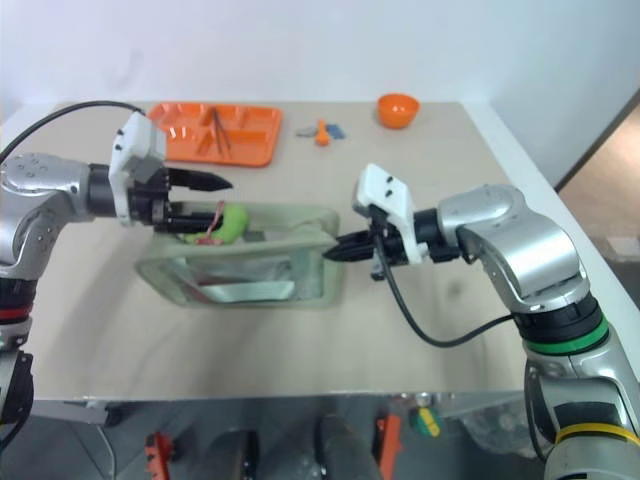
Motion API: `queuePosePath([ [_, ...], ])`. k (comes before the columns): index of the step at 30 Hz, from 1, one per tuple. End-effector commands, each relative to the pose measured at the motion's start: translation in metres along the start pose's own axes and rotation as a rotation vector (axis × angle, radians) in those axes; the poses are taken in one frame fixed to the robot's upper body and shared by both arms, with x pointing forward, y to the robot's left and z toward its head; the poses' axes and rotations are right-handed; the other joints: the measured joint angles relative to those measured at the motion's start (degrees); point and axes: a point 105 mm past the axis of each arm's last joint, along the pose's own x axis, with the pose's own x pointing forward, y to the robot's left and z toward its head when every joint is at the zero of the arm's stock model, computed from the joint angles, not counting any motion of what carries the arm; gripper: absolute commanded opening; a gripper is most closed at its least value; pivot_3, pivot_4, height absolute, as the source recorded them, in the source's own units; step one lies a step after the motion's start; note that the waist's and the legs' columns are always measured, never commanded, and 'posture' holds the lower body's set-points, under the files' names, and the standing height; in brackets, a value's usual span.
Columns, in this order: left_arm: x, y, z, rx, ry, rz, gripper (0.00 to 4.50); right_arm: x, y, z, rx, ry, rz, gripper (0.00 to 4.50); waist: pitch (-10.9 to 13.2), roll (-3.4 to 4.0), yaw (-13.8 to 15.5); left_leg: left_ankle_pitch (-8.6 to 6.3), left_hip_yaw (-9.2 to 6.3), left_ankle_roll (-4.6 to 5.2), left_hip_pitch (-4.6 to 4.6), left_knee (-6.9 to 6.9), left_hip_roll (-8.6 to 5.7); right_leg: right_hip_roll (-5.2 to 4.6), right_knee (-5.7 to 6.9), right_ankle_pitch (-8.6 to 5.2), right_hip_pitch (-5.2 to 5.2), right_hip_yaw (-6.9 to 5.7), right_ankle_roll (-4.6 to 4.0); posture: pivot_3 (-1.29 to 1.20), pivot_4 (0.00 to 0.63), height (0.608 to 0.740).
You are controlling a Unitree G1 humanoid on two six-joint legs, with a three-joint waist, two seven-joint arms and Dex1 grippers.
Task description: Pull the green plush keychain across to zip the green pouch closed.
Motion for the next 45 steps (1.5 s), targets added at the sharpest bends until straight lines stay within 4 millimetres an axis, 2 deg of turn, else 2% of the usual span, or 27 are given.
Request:
queuePosePath([
  [1, -0.020, -0.003, 0.023, 0.039, -0.067, 0.030, 4.45, -0.001, 0.004, 0.012, -0.045, -0.033, 0.006, 0.00, 0.00, 0.00, 0.01, 0.00, 0.00, 0.00, -0.01, 0.00, 0.01, 0.00, 0.00, 0.00, 0.00, -0.01, 0.00, 0.00, 0.150, 0.740],
  [9, -0.057, -0.002, 0.025, 0.008, -0.049, 0.114, 4.45, 0.002, 0.004, 0.013, -0.049, -0.044, 0.012, 0.00, 0.00, 0.00, -0.09, 0.00, -0.04, 0.00, 0.02, -0.01, 0.08, 0.06, 0.01, 0.00, 0.00, -0.07, -0.01, 0.00, 0.150, 0.740],
  [19, -0.072, -0.005, 0.027, -0.007, -0.047, 0.144, 4.45, 0.004, 0.003, 0.015, -0.054, -0.059, 0.012, 0.00, 0.00, 0.01, -0.12, 0.00, -0.01, 0.00, 0.02, -0.01, 0.08, 0.07, 0.01, 0.00, -0.01, -0.06, -0.01, 0.00, 0.150, 0.740],
  [23, -0.099, -0.010, 0.036, -0.055, -0.095, 0.196, 4.45, 0.005, 0.004, 0.013, -0.051, -0.057, 0.016, 0.00, 0.01, 0.00, -0.33, 0.00, -0.01, 0.00, -0.01, -0.01, 0.16, 0.12, 0.01, -0.01, -0.05, -0.06, -0.02, 0.00, 0.150, 0.740],
  [26, -0.116, -0.015, 0.024, -0.106, -0.065, 0.239, 4.45, 0.005, 0.005, 0.012, -0.049, -0.056, 0.018, 0.00, 0.01, 0.02, -0.53, -0.01, 0.00, 0.02, 0.01, -0.07, 0.18, 0.12, 0.01, -0.06, -0.07, -0.06, -0.10, 0.00, 0.150, 0.740],
  [31, -0.136, -0.022, -0.009, -0.217, 0.000, 0.304, 4.45, 0.006, 0.004, 0.011, -0.047, -0.055, 0.026, 0.00, 0.01, 0.02, -0.41, -0.01, -0.04, 0.02, 0.04, -0.08, 0.17, 0.07, 0.02, -0.09, -0.05, -0.16, -0.17, 0.00, 0.150, 0.740],
  [33, -0.138, -0.027, -0.019, -0.256, 0.011, 0.307, 4.45, 0.006, 0.004, 0.011, -0.047, -0.055, 0.026, 0.00, 0.01, 0.03, -0.47, -0.01, -0.01, 0.01, 0.04, -0.08, 0.18, 0.04, 0.02, -0.09, -0.06, -0.14, -0.17, 0.00, 0.150, 0.740],
  [38, -0.125, -0.044, -0.047, -0.329, 0.048, 0.278, 4.45, 0.007, 0.003, 0.012, -0.049, -0.058, 0.030, 0.00, 0.01, 0.02, -0.40, -0.01, -0.03, 0.01, 0.03, -0.09, 0.18, -0.12, 0.02, -0.11, -0.06, -0.16, -0.19, 0.00, 0.150, 0.740],
  [44, -0.113, -0.046, -0.055, -0.375, 0.021, 0.264, 4.45, 0.006, 0.003, 0.013, -0.048, -0.058, 0.027, 0.00, 0.01, 0.02, -0.41, -0.01, -0.05, 0.01, 0.04, -0.09, 0.18, -0.10, 0.03, -0.09, -0.05, -0.14, -0.21, 0.00, 0.150, 0.740],
  [45, -0.111, -0.046, -0.055, -0.371, 0.020, 0.258, 4.21, 0.006, 0.003, 0.013, -0.048, -0.058, 0.027, 0.00, 0.01, 0.02, -0.41, -0.01, -0.05, 0.01, 0.04, -0.09, 0.18, -0.10, 0.03, -0.09, -0.05, -0.13, -0.21, 0.00, 0.150, 0.740],
])
